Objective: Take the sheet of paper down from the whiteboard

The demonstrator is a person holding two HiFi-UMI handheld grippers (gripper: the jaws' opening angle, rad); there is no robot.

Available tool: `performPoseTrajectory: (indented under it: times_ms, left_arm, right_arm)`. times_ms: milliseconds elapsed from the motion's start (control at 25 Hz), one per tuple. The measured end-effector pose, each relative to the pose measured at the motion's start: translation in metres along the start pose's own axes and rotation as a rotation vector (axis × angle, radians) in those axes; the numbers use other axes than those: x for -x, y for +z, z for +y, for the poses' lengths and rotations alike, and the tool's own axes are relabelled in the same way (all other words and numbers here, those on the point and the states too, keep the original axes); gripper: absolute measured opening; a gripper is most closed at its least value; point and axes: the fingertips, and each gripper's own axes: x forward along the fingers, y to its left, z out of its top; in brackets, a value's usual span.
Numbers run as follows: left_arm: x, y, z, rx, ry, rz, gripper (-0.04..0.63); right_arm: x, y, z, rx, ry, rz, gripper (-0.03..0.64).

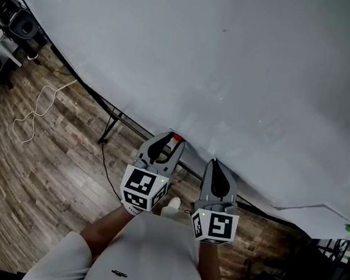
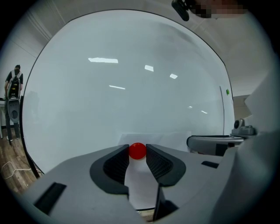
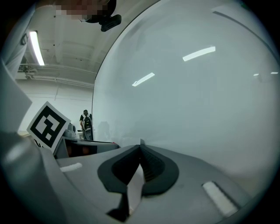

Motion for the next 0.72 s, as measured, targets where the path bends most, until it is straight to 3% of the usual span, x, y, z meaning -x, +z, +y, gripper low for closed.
performPoseTrajectory:
  times_ms: [720]
  left_arm:
    - [0.051,0.004,0.004,0.0,0.006,-0.029,0.124]
  right_arm:
    - [0.013,0.01,0.005,0.025,-0.022,-0.03,0.009]
